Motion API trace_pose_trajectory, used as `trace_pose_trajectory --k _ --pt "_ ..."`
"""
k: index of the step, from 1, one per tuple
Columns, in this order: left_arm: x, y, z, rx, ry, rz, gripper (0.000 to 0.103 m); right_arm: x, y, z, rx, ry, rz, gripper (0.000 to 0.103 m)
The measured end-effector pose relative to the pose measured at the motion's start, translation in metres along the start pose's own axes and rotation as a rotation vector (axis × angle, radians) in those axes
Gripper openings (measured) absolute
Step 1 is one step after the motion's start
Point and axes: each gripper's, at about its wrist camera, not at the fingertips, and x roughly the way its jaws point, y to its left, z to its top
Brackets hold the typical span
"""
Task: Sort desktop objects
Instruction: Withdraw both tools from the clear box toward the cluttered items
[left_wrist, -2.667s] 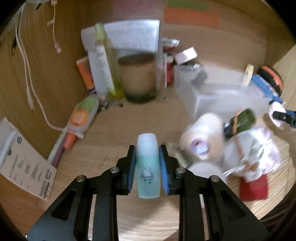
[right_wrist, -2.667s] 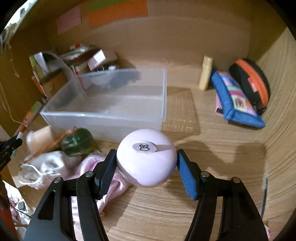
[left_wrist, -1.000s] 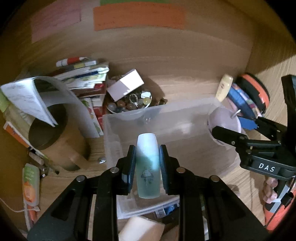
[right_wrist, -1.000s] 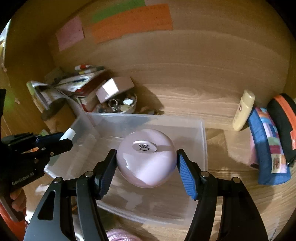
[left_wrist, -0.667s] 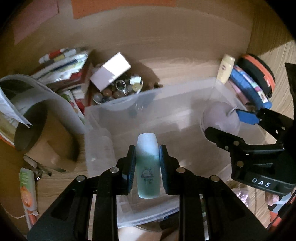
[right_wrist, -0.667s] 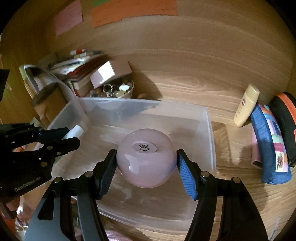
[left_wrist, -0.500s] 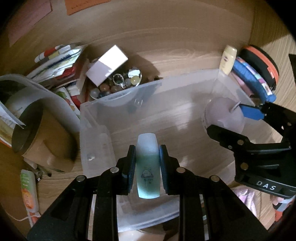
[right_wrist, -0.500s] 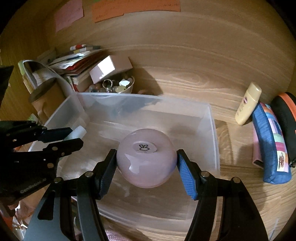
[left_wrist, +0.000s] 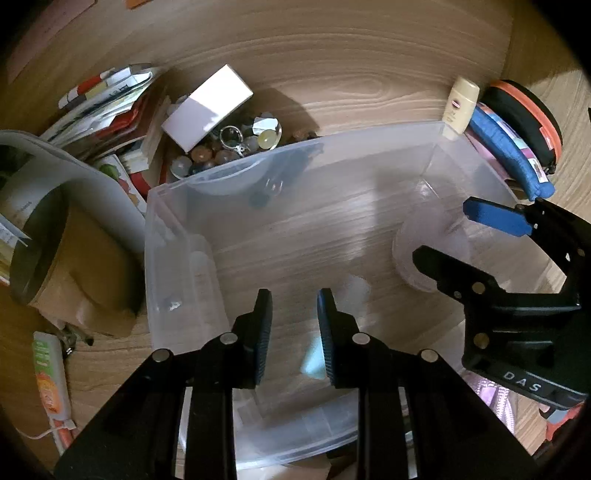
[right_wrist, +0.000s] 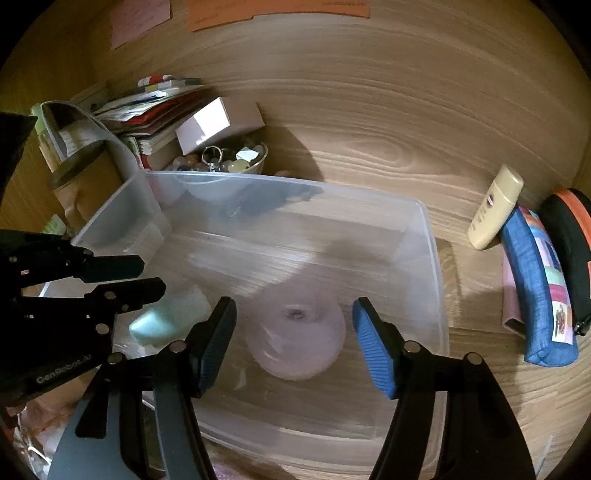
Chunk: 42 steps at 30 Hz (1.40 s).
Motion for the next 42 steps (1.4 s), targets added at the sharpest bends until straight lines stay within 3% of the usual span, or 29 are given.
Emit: trace_pose_trajectory --k 3,5,7,13,24,42 --pt "-0.002 -0.001 -0.001 0.001 -0.010 0.018 0.031 0.000 0.000 0.000 0.001 0.001 0.000 0.063" --pt "-0.006 0.000 -0.002 -0.004 -0.028 0.023 0.049 -0.001 0.000 0.000 0.002 0.004 0.006 0.066" --pt "-0.011 0.001 -0.002 -0.008 -0.058 0.031 0.054 -0.002 0.000 0.001 0.006 0.000 0.017 0.067" --pt "-0.030 0.009 -0.006 -0.012 -0.104 0.051 0.056 -0.016 0.004 0.003 0.013 -0.047 0.052 0.070" --pt "-0.084 0.021 -0.032 -0.042 -0.229 0.128 0.077 -0.076 0.014 0.003 -0.023 -0.166 0.022 0.082" --pt "-0.140 0.040 -0.111 -0.097 -0.337 0.124 0.092 -0.143 0.028 -0.048 -0.023 -0.212 -0.074 0.089"
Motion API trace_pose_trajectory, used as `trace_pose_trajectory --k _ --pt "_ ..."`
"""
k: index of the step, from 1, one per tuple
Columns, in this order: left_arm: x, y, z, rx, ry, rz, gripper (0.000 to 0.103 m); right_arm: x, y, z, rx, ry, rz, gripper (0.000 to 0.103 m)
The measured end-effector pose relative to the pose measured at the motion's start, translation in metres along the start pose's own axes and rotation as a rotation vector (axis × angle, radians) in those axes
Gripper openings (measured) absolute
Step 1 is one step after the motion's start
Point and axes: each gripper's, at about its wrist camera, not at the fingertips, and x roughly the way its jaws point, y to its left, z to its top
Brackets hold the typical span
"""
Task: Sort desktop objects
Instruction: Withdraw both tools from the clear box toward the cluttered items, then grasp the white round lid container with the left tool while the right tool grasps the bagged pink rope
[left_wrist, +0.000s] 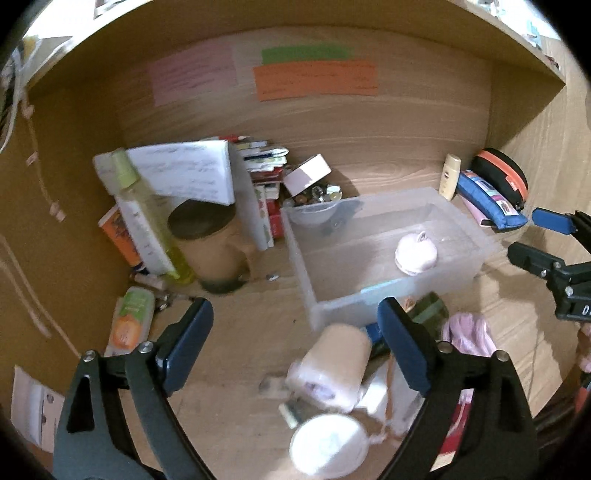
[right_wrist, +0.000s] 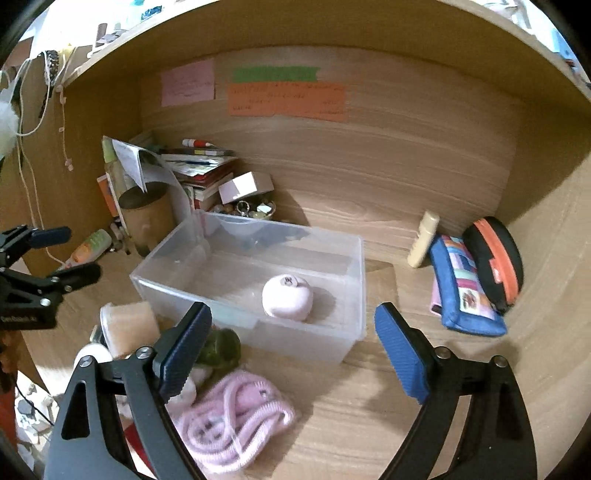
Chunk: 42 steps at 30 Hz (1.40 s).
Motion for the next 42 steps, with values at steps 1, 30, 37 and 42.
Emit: trace_pose_trajectory --k 1,30,37,42 --pt "-0.003 0.002 -0.004 -0.004 0.000 0.003 0.092 -0.002 0.001 -0.002 0.001 0.000 -0.002 0.090" --pt "-0.004 -0.016 -0.119 0.022 0.154 -0.023 0.094 0.036 -0.008 -0.104 0.120 0.262 0.123 0.103" --pt "0.014 -0.018 -0.123 0.002 0.197 -0.041 0.094 0.028 -0.034 -0.101 0.157 0.278 0.029 0.103" --pt "0.026 -0.014 -0.125 -0.034 0.225 -0.032 0.094 0.018 -0.030 -0.089 0.173 0.264 0.117 0.103"
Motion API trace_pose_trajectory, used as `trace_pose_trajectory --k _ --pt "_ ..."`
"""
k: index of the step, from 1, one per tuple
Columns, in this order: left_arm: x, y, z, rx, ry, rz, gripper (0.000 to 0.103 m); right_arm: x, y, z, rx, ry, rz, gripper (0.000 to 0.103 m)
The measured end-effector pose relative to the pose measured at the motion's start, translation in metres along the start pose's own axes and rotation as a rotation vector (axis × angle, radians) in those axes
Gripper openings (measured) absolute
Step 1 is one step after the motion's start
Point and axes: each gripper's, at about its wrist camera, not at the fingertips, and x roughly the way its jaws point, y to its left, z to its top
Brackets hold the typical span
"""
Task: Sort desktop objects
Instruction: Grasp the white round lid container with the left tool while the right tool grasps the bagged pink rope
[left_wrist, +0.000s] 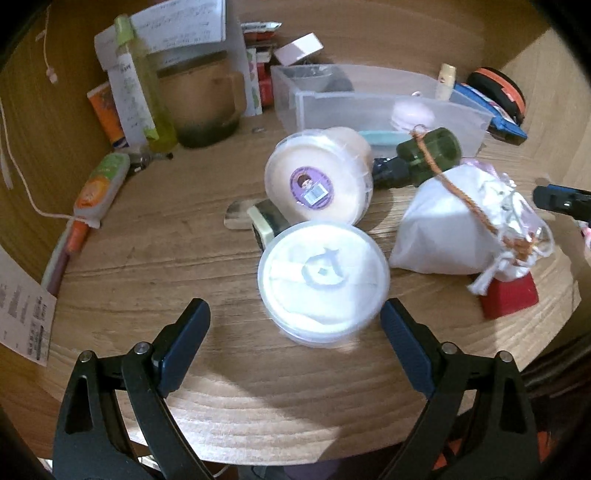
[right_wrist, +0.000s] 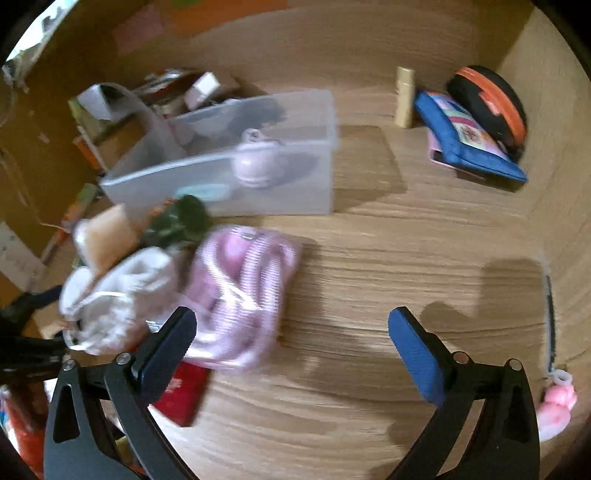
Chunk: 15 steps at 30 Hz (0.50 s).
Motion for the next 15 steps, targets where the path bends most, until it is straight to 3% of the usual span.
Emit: trace_pose_trajectory --k 9,15 --pt "0.008 0.007 0.003 -0.055 0.005 -0.016 0.094 0.037 0.052 0.003 -0.179 0.077 -0.041 0.103" --pt "0.011 0.008 0.005 -0.063 -0.019 -0.005 0.094 0.055 0.043 0.009 -0.144 0.111 -0.013 0.103"
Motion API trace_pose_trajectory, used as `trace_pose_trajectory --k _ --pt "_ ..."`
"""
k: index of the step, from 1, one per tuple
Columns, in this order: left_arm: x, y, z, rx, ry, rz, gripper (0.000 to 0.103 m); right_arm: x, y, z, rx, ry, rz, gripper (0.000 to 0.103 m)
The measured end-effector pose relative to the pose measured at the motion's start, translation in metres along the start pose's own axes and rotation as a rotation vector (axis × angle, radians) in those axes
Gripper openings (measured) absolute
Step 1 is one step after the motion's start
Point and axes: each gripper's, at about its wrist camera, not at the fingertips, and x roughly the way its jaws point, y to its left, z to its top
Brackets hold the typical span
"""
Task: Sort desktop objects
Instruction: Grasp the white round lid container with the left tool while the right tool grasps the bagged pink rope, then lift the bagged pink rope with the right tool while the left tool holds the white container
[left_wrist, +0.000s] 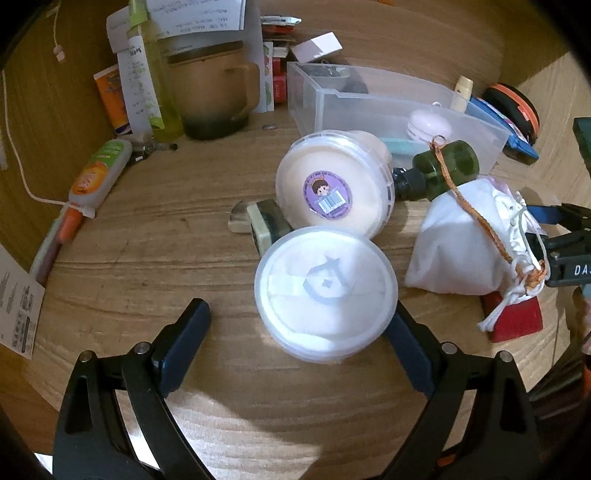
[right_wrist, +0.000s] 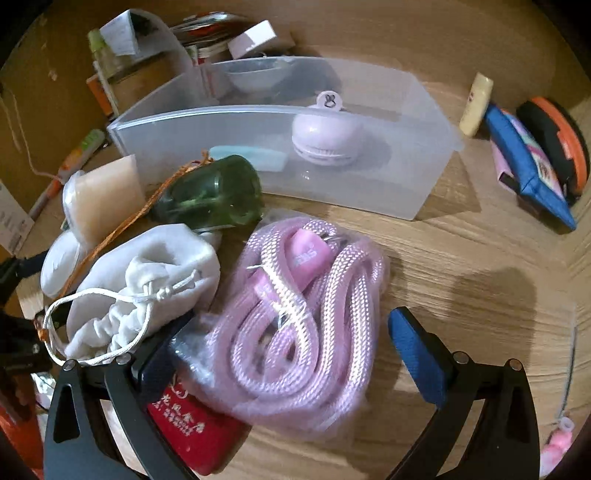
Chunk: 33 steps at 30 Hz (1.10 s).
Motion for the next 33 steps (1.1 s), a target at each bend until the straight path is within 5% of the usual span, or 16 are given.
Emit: trace_pose_trajectory --k 3,8,17,30,31,33 --pt "0.001 -0.001 -0.001 0.008 -0.033 0.002 0.092 0.004 -0.009 0.000 0.039 0.002 0.025 0.102" --pt "-0.002 -0.002 0.000 0.008 -0.055 -0.011 0.064 -0.003 -0.018 -0.001 0.036 -0.014 0.021 0.072" --pt "-0.010 0.001 0.001 -0.019 -0.054 0.001 0.064 -0.021 -0.045 -0.014 0.124 -0.051 0.039 0.066" --pt "-0.054 -0.006 0.019 -0.025 -0.159 -0.010 0.064 -0.070 -0.070 -0.014 0.172 -0.196 0.027 0.065" --pt "-0.056 -0.006 0.021 -0.026 -0.164 -0.012 0.064 -0.073 -0.071 -0.015 0.172 -0.204 0.031 0.064" --pt "-0.061 -0.009 0.028 -0.022 -0.182 -0.012 0.064 -0.080 -0.070 -0.012 0.172 -0.228 0.031 0.046"
